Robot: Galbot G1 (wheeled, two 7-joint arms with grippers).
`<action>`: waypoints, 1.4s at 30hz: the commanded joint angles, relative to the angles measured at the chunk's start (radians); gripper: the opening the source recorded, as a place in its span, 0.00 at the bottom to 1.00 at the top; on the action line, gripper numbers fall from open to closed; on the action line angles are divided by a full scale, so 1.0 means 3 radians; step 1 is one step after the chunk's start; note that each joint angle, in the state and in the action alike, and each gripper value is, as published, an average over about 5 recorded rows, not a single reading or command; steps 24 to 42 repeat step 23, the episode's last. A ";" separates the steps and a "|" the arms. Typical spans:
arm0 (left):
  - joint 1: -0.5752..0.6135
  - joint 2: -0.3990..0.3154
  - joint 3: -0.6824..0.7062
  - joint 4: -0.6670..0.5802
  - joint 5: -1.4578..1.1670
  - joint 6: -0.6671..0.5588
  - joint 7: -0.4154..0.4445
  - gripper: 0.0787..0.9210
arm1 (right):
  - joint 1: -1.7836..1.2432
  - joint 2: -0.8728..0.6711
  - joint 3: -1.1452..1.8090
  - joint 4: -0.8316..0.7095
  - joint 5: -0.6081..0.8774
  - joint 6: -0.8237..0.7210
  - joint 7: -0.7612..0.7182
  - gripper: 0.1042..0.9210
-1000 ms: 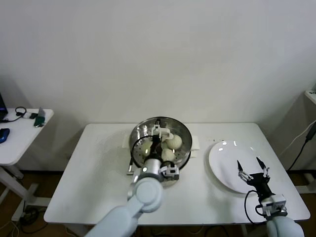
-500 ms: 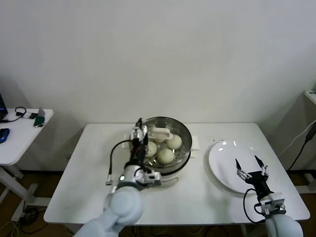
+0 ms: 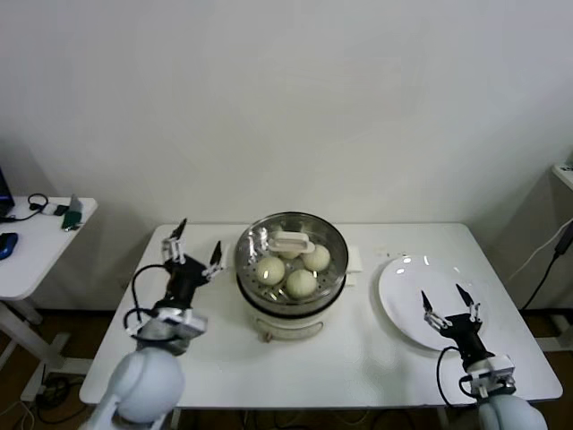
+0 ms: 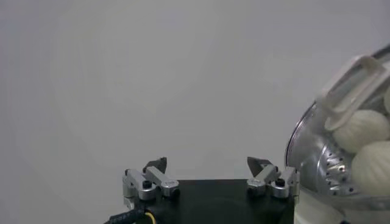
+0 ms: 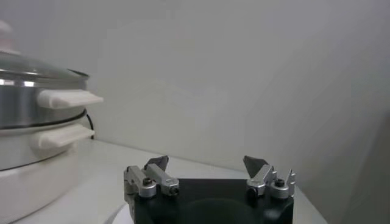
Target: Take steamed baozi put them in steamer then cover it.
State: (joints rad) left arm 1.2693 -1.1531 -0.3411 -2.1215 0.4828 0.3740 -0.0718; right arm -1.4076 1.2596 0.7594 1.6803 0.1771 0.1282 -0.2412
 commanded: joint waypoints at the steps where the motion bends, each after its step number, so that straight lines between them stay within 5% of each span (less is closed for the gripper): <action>1: 0.0844 -0.0459 -0.1026 0.0489 -0.1793 -0.1554 -0.0169 0.88 | -0.0100 0.0015 -0.0033 0.0113 0.0096 0.0017 0.0001 0.88; 9: 0.0950 -0.0587 -0.0980 0.0870 -0.1836 -0.1862 -0.0105 0.88 | -0.0095 0.0011 -0.0103 0.0134 0.0118 0.0064 0.0000 0.88; 42: 0.0978 -0.0593 -0.0937 0.0933 -0.1804 -0.1937 -0.0120 0.88 | -0.0077 0.0023 -0.0210 0.0136 0.0077 0.0092 0.0003 0.88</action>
